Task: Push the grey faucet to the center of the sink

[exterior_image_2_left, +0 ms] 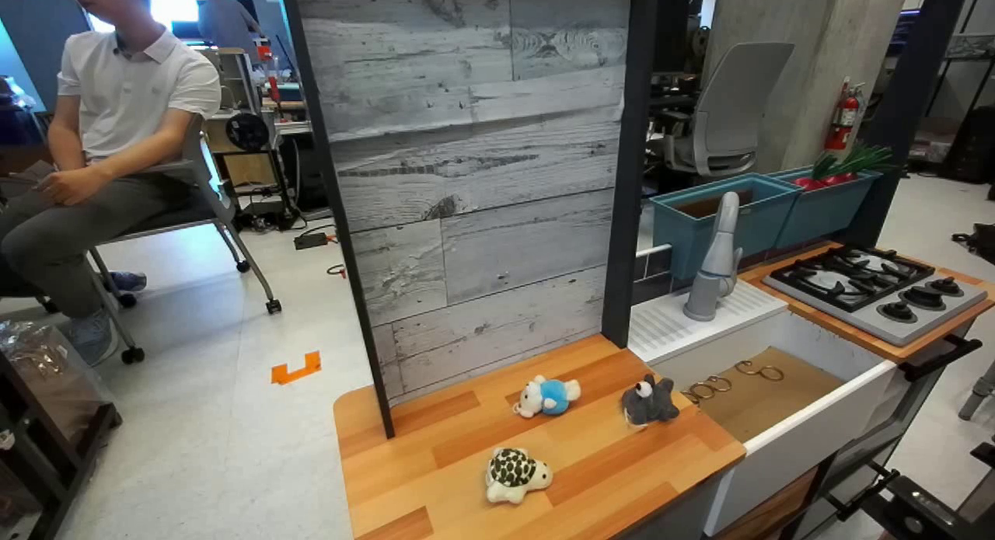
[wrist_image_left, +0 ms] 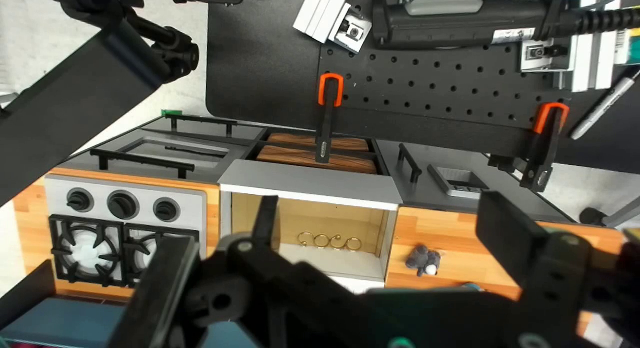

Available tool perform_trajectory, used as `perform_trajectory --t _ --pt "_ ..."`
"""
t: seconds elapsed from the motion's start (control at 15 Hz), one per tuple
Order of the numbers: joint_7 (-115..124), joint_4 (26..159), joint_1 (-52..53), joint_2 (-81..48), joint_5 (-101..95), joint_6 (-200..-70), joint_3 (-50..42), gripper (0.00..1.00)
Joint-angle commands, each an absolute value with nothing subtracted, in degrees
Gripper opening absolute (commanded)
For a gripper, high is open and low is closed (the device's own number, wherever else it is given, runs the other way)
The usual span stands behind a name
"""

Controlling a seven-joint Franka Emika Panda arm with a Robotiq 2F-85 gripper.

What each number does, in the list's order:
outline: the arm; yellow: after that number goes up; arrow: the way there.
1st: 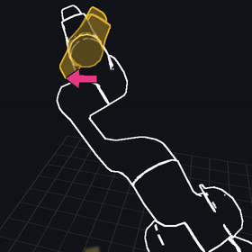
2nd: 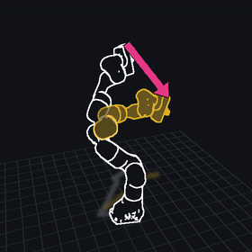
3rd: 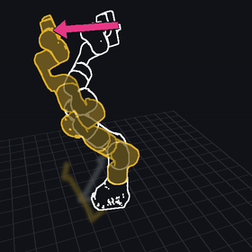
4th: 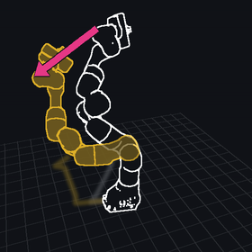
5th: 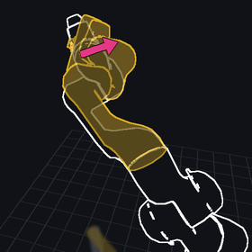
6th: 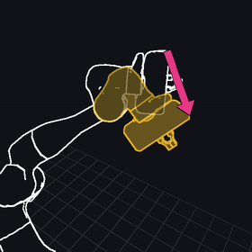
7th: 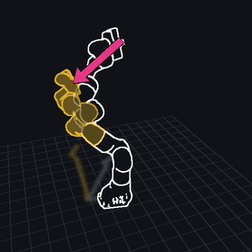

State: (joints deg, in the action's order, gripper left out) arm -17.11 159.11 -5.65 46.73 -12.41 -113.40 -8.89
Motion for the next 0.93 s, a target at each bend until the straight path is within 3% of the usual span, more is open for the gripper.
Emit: perform_trajectory --t 0.0,0.47,0.87 --pt "-16.91 159.0 -5.32 46.76 -12.59 -113.21 -9.14 1.0" --pt "-15.23 159.08 -5.33 41.34 -12.75 -119.26 -9.22 1.0" --pt "-13.6 159.71 -6.3 27.35 -14.32 -138.01 -8.42 1.0"
